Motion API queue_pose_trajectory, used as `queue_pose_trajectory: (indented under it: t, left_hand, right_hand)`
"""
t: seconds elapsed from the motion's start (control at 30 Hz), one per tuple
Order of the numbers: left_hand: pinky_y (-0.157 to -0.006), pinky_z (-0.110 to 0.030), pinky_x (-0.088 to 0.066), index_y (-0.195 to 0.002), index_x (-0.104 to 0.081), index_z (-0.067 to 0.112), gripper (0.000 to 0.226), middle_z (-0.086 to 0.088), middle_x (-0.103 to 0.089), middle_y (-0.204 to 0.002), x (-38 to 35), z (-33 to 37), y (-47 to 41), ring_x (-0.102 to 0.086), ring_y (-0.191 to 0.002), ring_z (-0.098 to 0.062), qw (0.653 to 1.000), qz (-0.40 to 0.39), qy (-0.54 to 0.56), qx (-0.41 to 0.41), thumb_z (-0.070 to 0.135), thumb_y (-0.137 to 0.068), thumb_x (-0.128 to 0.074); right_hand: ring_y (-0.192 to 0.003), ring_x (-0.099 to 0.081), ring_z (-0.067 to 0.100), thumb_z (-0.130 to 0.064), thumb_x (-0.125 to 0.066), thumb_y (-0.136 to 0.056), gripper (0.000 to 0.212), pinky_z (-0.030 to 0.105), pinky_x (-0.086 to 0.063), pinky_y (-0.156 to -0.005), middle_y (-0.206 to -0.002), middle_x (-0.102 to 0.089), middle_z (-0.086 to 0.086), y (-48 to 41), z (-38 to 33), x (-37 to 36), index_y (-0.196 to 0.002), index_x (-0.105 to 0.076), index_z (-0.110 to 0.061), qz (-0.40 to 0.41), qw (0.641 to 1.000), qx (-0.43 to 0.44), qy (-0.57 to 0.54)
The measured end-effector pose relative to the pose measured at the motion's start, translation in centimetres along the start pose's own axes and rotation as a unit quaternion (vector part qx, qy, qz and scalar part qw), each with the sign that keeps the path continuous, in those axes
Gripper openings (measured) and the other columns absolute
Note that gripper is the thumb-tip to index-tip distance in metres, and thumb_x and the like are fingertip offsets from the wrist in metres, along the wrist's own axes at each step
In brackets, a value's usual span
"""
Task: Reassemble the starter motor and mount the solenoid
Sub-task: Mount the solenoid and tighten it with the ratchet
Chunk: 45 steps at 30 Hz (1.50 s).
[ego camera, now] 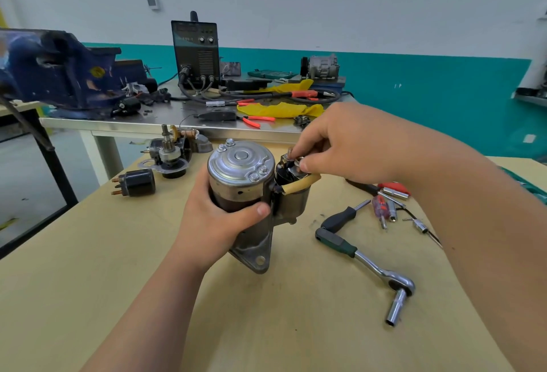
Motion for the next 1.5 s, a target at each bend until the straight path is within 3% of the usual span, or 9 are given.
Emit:
queue_pose_trajectory:
  t: [0.17, 0.33, 0.5, 0.73, 0.83, 1.0, 1.17, 1.37, 1.5]
  left_hand:
    - [-0.078, -0.011, -0.050, -0.119, -0.054, 0.036, 0.077, 0.019, -0.069, -0.112, -0.24, 0.21, -0.04, -0.064, -0.105, 0.000, 1.000, -0.003, -0.003, 0.005, 0.039, -0.048, -0.083]
    - [-0.078, -0.012, -0.050, -0.115, -0.055, 0.040, 0.073, 0.020, -0.069, -0.110, -0.25, 0.30, -0.05, -0.065, -0.104, 0.000, 1.000, 0.002, -0.001, 0.010, 0.040, -0.048, -0.083]
    - [-0.077, -0.012, -0.051, -0.118, -0.054, 0.038, 0.076, 0.020, -0.069, -0.111, -0.12, 0.19, -0.04, -0.064, -0.104, -0.001, 1.000, 0.002, -0.001, 0.009, 0.040, -0.047, -0.083]
    - [-0.077, -0.011, -0.050, -0.115, -0.055, 0.041, 0.071, 0.020, -0.069, -0.110, -0.23, 0.19, -0.05, -0.065, -0.103, 0.000, 1.000, -0.001, -0.001, 0.000, 0.037, -0.049, -0.083]
    - [-0.078, -0.012, -0.050, -0.115, -0.055, 0.041, 0.070, 0.019, -0.069, -0.111, -0.26, 0.22, -0.03, -0.065, -0.104, 0.000, 1.000, -0.006, -0.002, -0.005, 0.037, -0.051, -0.083]
    - [-0.077, -0.009, -0.050, -0.115, -0.055, 0.042, 0.069, 0.024, -0.069, -0.110, -0.09, 0.22, -0.01, -0.064, -0.103, 0.003, 1.000, -0.003, -0.003, -0.007, 0.038, -0.052, -0.082]
    - [-0.074, -0.007, -0.049, -0.112, -0.055, 0.043, 0.066, 0.027, -0.068, -0.107, -0.09, 0.32, 0.04, -0.064, -0.101, 0.006, 1.000, 0.001, -0.006, -0.010, 0.038, -0.052, -0.081]
    - [-0.077, -0.010, -0.050, -0.112, -0.056, 0.049, 0.067, 0.023, -0.068, -0.111, -0.06, 0.25, 0.01, -0.064, -0.104, 0.002, 1.000, -0.002, -0.011, -0.011, 0.038, -0.051, -0.082]
    - [-0.077, -0.009, -0.049, -0.114, -0.055, 0.042, 0.070, 0.022, -0.069, -0.111, -0.21, 0.32, -0.02, -0.064, -0.104, 0.002, 1.000, -0.002, -0.012, -0.013, 0.039, -0.051, -0.083]
  right_hand:
    - [-0.073, -0.058, 0.006, -0.042, -0.067, -0.084, 0.013, 0.024, -0.046, -0.060, -0.077, -0.062, -0.014, -0.39, -0.27, -0.01, -0.082, -0.069, -0.029, 0.001, 0.999, -0.028, 0.029]
    - [-0.072, -0.054, -0.002, -0.033, -0.064, -0.089, 0.005, 0.018, -0.038, -0.058, -0.079, -0.057, -0.018, -0.10, -0.41, -0.35, -0.092, -0.062, -0.036, -0.020, 1.000, -0.008, -0.001]
    - [-0.079, -0.057, 0.003, -0.036, -0.064, -0.089, 0.012, 0.022, -0.049, -0.069, -0.083, -0.064, -0.018, -0.28, -0.55, -0.25, -0.095, -0.073, -0.032, 0.003, 1.000, -0.009, 0.023]
    - [-0.074, -0.059, 0.009, -0.050, -0.064, -0.084, 0.023, 0.030, -0.052, -0.065, -0.076, -0.065, -0.011, -0.44, -0.70, -0.10, -0.081, -0.071, -0.028, 0.015, 0.998, -0.012, 0.067]
    - [-0.067, -0.056, 0.009, -0.055, -0.060, -0.084, 0.028, 0.025, -0.042, -0.054, -0.070, -0.061, -0.010, -0.31, -0.77, 0.05, -0.069, -0.063, -0.031, -0.002, 0.996, -0.014, 0.092]
    - [-0.073, -0.060, 0.009, -0.045, -0.056, -0.089, 0.021, 0.024, -0.048, -0.062, -0.077, -0.065, -0.010, -0.06, -0.42, 0.32, -0.084, -0.070, -0.030, -0.030, 0.998, -0.012, 0.047]
    - [-0.072, -0.057, -0.001, -0.038, -0.063, -0.088, 0.006, 0.020, -0.042, -0.061, -0.077, -0.061, -0.020, -0.43, -0.50, 0.06, -0.090, -0.067, -0.034, -0.003, 1.000, 0.000, 0.003]
    - [-0.065, -0.058, 0.003, -0.040, -0.059, -0.090, 0.019, 0.016, -0.037, -0.053, -0.072, -0.065, -0.014, -0.76, -0.66, -0.11, -0.085, -0.074, -0.029, 0.003, 0.999, 0.006, 0.045]
    - [-0.068, -0.063, 0.003, -0.039, -0.063, -0.088, 0.012, 0.019, -0.048, -0.059, -0.074, -0.067, -0.013, -0.37, -0.32, -0.02, -0.087, -0.072, -0.031, -0.009, 1.000, -0.009, 0.006]
Point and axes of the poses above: each hand's wrist, its own y-axis away from the middle knuckle, its own x-axis out of the back of the hand, z = x × y, the point moved 3 cm from there along -y, towards the middle knuckle
